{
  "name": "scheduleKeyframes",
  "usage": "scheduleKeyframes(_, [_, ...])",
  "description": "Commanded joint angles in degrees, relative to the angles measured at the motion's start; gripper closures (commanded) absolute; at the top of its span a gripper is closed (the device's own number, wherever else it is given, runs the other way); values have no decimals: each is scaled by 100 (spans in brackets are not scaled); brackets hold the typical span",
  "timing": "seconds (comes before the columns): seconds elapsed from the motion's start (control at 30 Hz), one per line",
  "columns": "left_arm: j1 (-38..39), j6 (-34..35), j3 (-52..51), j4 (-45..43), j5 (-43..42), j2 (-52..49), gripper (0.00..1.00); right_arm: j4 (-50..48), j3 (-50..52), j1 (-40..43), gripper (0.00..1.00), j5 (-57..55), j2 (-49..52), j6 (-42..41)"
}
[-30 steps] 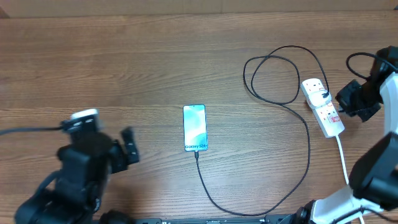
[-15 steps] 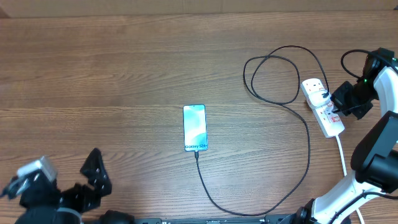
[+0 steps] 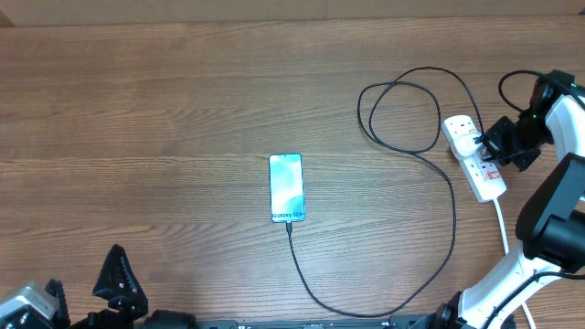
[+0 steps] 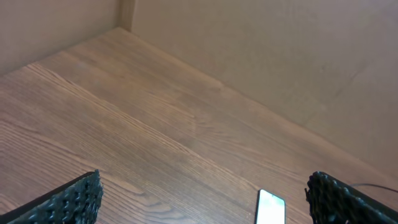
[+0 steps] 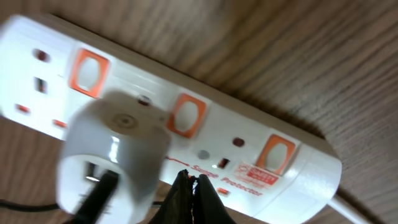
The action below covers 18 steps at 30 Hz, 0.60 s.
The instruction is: Plug charger to phone and switch on socket
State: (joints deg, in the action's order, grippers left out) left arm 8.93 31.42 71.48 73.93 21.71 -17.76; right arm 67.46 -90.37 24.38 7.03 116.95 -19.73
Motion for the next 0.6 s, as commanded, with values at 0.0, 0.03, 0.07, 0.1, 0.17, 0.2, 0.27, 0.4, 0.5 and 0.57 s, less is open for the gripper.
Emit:
scheduleKeyframes(0.0, [-66,50,-52,85,72,81,0,-85,-234,13,96,74,0,72])
scheduleKeyframes(0.03, [-68,50,-52,153,72,81,0,-118,-234,13,96,74,0,72])
scheduleKeyframes(0.07, [-68,50,-52,227,72,81,0,-142,-234,13,96,72,13,72])
scheduleKeyframes(0.1, [-68,50,-52,302,72,81,0,-144,-234,13,96,74,24,72])
scheduleKeyframes(0.17, [-68,50,-52,490,72,81,0,-140,-234,13,96,59,81,72])
scheduleKeyframes(0.2, [-68,50,-52,579,74,81,0,-146,-234,13,96,57,109,72])
scheduleKeyframes(0.27, [-68,50,-52,769,74,81,0,-197,-234,13,96,59,153,70])
scheduleKeyframes(0.4, [-68,50,-52,1115,72,81,0,-254,-234,13,96,66,170,70])
scheduleKeyframes(0.5, [-68,50,-52,1338,72,81,0,-243,-232,13,96,61,181,72])
scheduleKeyframes(0.57, [-68,50,-52,1453,72,81,0,-278,-232,13,96,63,203,70])
